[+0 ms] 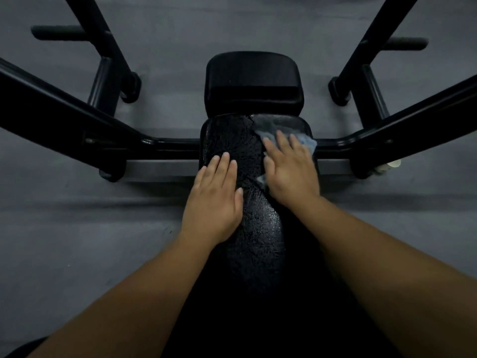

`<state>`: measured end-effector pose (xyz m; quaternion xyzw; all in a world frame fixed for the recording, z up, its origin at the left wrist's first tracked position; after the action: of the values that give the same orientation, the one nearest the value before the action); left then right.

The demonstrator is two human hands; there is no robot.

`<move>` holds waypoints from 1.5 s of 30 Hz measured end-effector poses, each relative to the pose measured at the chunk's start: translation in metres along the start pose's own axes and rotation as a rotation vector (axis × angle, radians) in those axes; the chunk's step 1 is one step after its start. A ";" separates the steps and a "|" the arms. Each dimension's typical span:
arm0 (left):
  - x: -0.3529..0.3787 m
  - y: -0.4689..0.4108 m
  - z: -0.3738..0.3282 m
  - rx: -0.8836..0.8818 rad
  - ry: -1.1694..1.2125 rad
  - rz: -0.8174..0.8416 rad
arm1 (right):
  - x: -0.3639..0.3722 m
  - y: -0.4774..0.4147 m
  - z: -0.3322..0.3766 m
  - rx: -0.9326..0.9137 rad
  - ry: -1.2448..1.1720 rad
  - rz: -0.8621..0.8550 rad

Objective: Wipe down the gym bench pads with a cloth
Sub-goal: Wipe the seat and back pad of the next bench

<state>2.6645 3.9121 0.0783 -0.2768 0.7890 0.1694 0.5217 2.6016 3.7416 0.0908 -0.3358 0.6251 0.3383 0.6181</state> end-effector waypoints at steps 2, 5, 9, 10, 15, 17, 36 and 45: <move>-0.001 -0.001 0.000 -0.001 -0.002 0.002 | 0.000 0.000 0.017 -0.066 -0.029 0.035; 0.000 0.001 0.000 -0.007 0.005 0.001 | -0.003 0.032 0.002 -0.350 -0.049 0.052; 0.003 -0.004 0.002 -0.006 -0.010 -0.008 | 0.002 -0.042 -0.022 -0.012 0.025 -0.038; 0.004 -0.005 0.002 -0.001 -0.014 -0.006 | 0.002 -0.056 -0.011 0.084 0.046 -0.030; 0.000 -0.004 0.000 -0.015 -0.011 0.018 | -0.002 0.012 0.011 -0.414 0.040 0.023; 0.000 -0.003 -0.002 -0.015 -0.010 0.006 | -0.007 0.019 -0.022 -0.443 0.036 -0.006; 0.002 -0.005 0.003 -0.025 -0.025 0.014 | 0.000 0.023 0.010 -0.094 -0.058 -0.026; -0.004 0.049 -0.031 0.033 -0.036 0.089 | -0.001 0.085 -0.032 0.066 -0.073 0.082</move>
<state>2.6132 3.9347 0.0935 -0.2298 0.7938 0.1843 0.5321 2.5130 3.7614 0.0931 -0.2768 0.6260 0.3547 0.6370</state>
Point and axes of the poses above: each hand's wrist, its own y-axis away from the middle knuckle, its own x-axis out of the palm, z = x × y, the point moved 2 cm from there along -y, towards the middle knuckle, and after that the axes turned 10 degrees about y, right-handed, at the moved point
